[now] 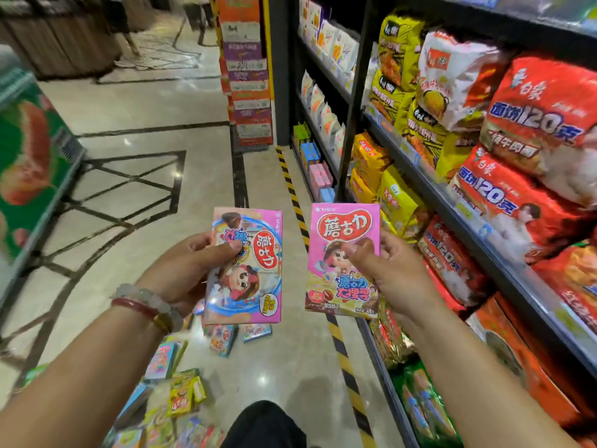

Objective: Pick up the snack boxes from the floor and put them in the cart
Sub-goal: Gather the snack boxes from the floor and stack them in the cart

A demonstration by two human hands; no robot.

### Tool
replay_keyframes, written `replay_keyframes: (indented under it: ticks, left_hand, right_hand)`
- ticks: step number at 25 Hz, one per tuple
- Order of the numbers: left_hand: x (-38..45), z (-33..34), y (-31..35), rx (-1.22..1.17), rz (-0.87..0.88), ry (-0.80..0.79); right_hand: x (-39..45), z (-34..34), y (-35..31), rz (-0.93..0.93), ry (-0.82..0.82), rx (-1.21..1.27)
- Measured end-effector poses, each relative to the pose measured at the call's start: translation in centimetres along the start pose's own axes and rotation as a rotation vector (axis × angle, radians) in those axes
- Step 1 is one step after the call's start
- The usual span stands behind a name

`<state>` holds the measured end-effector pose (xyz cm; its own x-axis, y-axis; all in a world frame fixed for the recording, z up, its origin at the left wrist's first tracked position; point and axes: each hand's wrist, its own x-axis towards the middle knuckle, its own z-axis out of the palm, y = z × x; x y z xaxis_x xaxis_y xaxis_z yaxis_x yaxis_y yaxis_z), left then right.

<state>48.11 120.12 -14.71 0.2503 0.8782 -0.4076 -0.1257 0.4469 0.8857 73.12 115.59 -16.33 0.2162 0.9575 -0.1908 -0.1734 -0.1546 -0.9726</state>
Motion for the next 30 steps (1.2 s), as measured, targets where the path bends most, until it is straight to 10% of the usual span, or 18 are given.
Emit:
replay_keyframes:
  ticks: [30]
  left_hand:
    - [-39.1, 3.9, -19.9, 0.282, -0.135, -0.732]
  right_hand:
    - [-62.0, -0.6, 11.9, -0.045, 0.757, 0.137]
